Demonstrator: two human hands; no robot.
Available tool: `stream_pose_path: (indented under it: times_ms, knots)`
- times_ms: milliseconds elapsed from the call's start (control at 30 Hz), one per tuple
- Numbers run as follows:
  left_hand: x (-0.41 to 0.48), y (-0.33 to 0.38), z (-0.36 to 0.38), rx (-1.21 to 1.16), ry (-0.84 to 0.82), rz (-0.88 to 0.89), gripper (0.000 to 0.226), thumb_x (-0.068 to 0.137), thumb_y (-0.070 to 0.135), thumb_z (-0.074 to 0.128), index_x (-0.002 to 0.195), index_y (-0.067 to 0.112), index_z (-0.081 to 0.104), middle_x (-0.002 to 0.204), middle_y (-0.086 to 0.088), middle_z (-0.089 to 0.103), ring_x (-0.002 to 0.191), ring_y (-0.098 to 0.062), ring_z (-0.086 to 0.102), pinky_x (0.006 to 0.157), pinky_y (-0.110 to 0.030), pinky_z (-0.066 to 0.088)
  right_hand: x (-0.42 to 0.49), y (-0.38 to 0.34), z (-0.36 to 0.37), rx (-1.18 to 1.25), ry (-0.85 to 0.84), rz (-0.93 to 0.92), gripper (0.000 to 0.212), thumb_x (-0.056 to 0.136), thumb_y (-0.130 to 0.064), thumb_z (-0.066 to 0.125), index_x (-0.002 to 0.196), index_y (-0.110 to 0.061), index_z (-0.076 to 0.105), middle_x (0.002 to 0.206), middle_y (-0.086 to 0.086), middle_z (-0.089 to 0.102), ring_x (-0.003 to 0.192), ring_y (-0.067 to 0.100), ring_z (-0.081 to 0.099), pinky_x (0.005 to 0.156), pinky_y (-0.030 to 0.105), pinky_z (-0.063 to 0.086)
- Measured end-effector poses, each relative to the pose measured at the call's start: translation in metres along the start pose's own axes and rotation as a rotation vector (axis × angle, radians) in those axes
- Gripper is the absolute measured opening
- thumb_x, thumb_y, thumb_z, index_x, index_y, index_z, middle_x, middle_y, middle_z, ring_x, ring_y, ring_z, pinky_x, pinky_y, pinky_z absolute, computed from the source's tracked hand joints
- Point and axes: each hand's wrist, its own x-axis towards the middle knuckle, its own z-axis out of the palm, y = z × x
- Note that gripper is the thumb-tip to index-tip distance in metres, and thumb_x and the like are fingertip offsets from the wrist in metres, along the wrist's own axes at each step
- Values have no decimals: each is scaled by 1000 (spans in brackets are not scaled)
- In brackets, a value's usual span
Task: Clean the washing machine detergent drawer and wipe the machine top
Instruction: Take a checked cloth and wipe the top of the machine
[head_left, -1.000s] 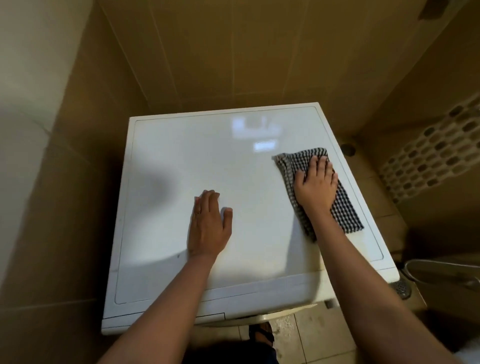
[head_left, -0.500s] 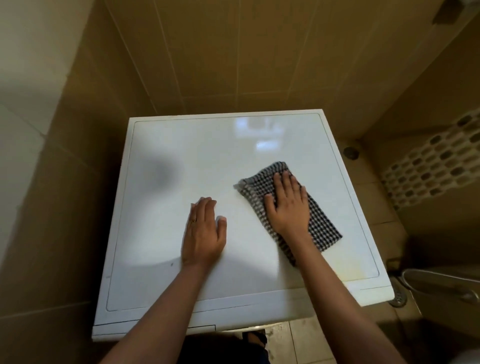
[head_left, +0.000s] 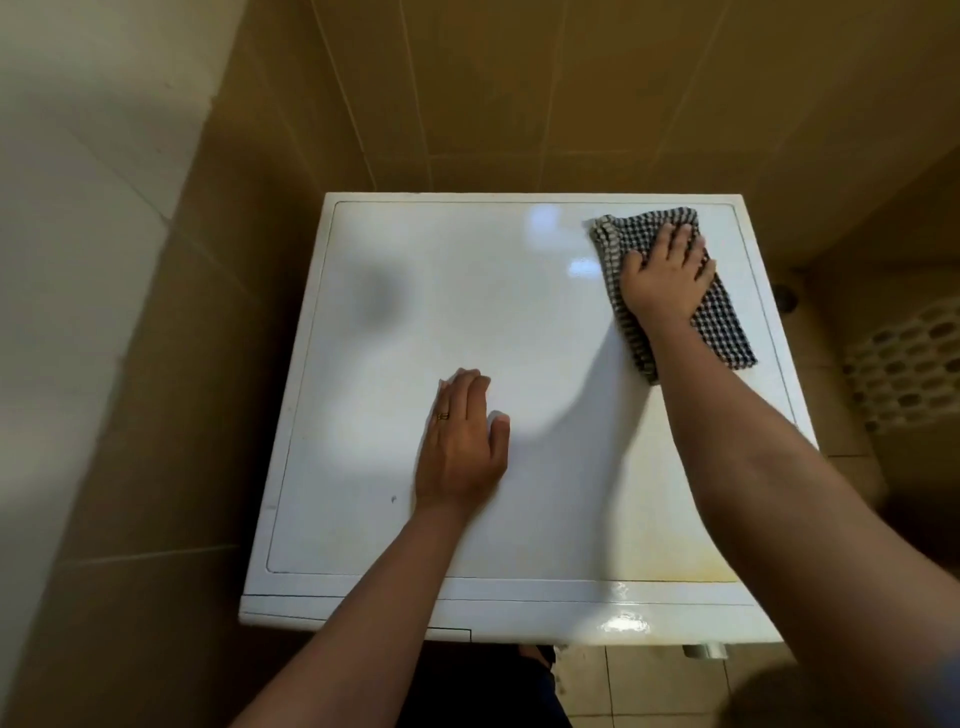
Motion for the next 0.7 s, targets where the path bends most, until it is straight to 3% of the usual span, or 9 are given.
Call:
stream_pose_path:
  times_ms: [167,333,533,700]
  knots:
    - [0,-1,0,1,1,17,43,94,21,44,130,0,52,136,-13,52,134,-26,42,119,-39,25,-50,-63,23,-27,-58,-371,66,98,-50,19,154,-17,8,161,7,4,148,25,4,118,44,-1]
    - [1,-1,-1,-6,1,6,43,93,21,47,131,1,51,137,-13,51,134,-26,41,119,-38,23,-126,-44,34,4,-70,-505,71,90,-51,11,153,-19,18,159,2,15,147,19,10,119,42,2]
    - [0,-2,1,-1,25,18,45,94,25,45,130,-1,53,136,-15,53,134,-27,42,119,-38,24,-90,15,17,4,46,-242,69,92,-49,17,152,-16,20,159,5,17,146,21,15,118,42,6]
    - [0,-5,2,14,18,46,50,93,29,46,132,-2,52,137,-16,52,135,-29,42,118,-41,25,-8,-11,7,40,62,-19,68,95,-44,22,153,-9,13,160,11,9,147,27,5,119,47,1]
